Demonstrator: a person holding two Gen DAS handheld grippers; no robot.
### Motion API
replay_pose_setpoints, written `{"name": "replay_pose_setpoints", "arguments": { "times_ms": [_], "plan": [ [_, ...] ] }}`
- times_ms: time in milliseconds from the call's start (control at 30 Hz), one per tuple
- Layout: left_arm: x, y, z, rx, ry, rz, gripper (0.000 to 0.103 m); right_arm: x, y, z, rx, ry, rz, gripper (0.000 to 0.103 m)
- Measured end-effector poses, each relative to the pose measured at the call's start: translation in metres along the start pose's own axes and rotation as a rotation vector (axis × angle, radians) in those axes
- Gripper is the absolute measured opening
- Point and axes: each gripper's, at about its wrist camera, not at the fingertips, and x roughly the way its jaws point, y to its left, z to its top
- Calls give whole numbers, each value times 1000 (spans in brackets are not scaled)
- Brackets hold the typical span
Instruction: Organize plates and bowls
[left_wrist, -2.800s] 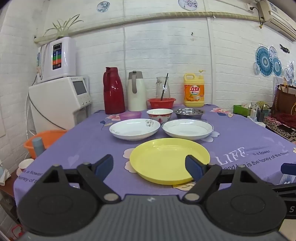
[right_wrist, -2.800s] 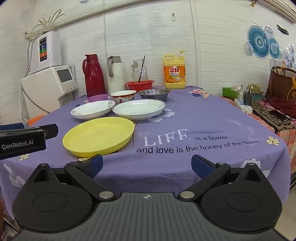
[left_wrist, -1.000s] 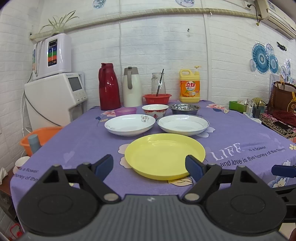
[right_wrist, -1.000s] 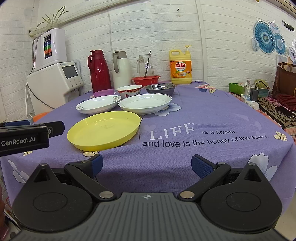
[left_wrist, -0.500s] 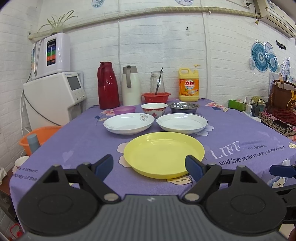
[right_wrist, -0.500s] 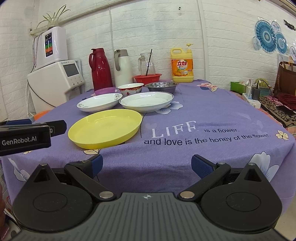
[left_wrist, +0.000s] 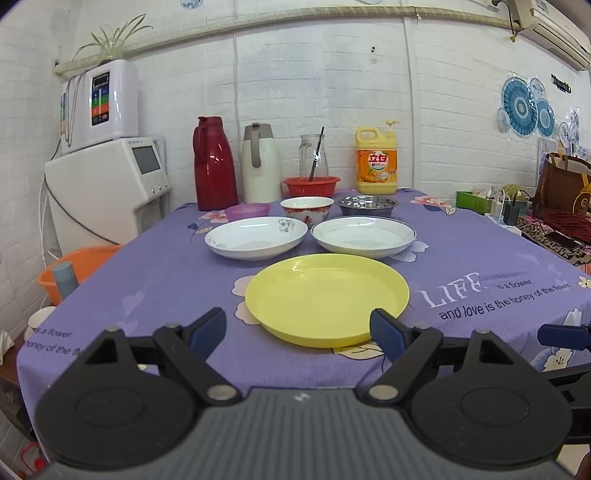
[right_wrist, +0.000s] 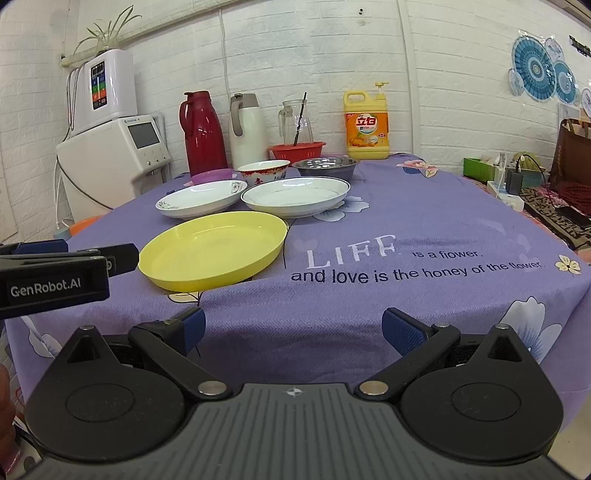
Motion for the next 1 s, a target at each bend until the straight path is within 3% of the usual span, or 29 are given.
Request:
{"name": "replay_pose_setpoints", "arguments": {
  "times_ms": [300,433,633,833,1000],
  "plan": [
    [29,11,15,-19,-1,6,83,-3,1,21,-37,-70,24,103],
    [54,20,26,-49,25,12,83,19,-10,27,-15,-23,-5,103],
    [93,32,27,-71,127,37,83,58,-29,40,51,71,-16,103],
    [127,46,36,-109,201,36,83,91,-23,71,3,82,-9,103],
    [158,59,36,-127,292,-8,83,130,-9,74,-62,162,43,103]
  ]
}}
